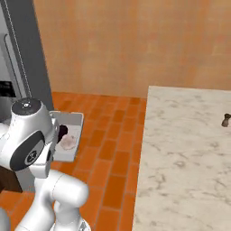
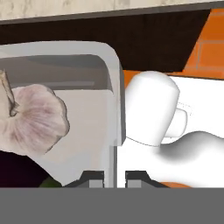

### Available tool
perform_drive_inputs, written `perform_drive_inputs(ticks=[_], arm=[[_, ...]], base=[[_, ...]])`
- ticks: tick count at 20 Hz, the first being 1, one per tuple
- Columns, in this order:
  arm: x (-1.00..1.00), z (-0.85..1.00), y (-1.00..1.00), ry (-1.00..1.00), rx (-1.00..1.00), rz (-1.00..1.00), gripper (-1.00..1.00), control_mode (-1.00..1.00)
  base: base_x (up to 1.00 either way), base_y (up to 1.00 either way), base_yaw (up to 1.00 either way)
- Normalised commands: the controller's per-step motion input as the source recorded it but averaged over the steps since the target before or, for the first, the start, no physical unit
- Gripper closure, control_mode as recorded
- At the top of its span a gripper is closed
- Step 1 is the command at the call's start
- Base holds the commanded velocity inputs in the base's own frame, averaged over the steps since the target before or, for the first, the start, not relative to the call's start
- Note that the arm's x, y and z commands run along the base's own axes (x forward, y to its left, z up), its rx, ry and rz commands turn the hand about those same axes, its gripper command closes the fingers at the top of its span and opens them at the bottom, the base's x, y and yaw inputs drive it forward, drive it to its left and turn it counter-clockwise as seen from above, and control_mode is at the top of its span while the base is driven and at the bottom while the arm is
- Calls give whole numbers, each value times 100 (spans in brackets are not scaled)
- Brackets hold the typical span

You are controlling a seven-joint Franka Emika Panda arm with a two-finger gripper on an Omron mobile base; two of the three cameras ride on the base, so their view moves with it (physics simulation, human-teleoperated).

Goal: Take the meat container that has the steak and place it on the second highest rack of the freezer. Then take the vegetable container that has the garlic and eggplant and place it on the highest rack of the freezer.

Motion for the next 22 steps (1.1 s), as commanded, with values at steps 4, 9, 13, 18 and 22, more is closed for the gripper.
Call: perform_drive_inputs(ticks=[4, 9, 13, 18, 22], arm=[[0, 0, 0, 0, 0, 0, 100, 100], [0, 0, 0, 0, 0, 0, 100, 100], [0, 0, 0, 0, 0, 0, 100, 100], [0, 0, 0, 0, 0, 0, 100, 100], [0, 0, 0, 0, 0, 0, 100, 100]], base=[[100, -15, -1], [100, -10, 0], [100, -36, 0], [100, -43, -1], [100, -33, -3]])
